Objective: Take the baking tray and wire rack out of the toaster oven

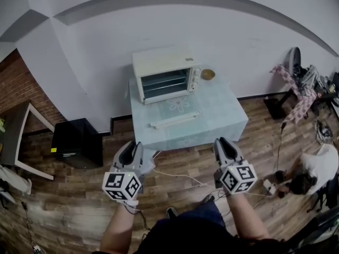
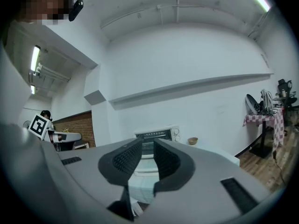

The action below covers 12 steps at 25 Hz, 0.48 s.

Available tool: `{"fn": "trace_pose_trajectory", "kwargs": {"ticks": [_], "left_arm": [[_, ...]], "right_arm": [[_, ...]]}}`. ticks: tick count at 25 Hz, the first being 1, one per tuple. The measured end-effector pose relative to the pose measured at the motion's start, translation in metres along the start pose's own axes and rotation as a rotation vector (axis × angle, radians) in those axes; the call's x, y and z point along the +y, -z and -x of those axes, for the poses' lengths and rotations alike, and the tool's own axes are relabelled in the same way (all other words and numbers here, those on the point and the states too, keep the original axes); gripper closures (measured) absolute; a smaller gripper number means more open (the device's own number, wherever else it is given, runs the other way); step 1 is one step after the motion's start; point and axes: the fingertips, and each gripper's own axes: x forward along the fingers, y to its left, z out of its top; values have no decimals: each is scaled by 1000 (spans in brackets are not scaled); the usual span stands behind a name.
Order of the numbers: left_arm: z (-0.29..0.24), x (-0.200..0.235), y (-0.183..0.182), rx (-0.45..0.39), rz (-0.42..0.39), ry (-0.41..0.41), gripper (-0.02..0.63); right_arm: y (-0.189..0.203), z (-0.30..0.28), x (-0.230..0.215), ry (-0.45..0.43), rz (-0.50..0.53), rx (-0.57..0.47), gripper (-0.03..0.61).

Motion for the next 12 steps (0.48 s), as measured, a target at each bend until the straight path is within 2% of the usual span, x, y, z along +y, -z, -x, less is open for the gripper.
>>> {"fn": "trace_pose_trajectory", "kwargs": {"ticks": [2, 3, 9, 12], "left_arm": [[2, 5, 3, 3, 4, -16, 426], [3, 8, 7, 9, 11, -25, 404], [-8, 23, 33, 27, 125, -58, 394], [-16, 25, 39, 35, 138, -67, 394]], "right_arm": [[8, -1, 1, 3, -20, 22, 436], [14, -1, 1, 4, -31, 36, 414], [27, -20, -8, -24, -67, 59, 403], [33, -40, -14, -47, -101, 62, 405]]}}
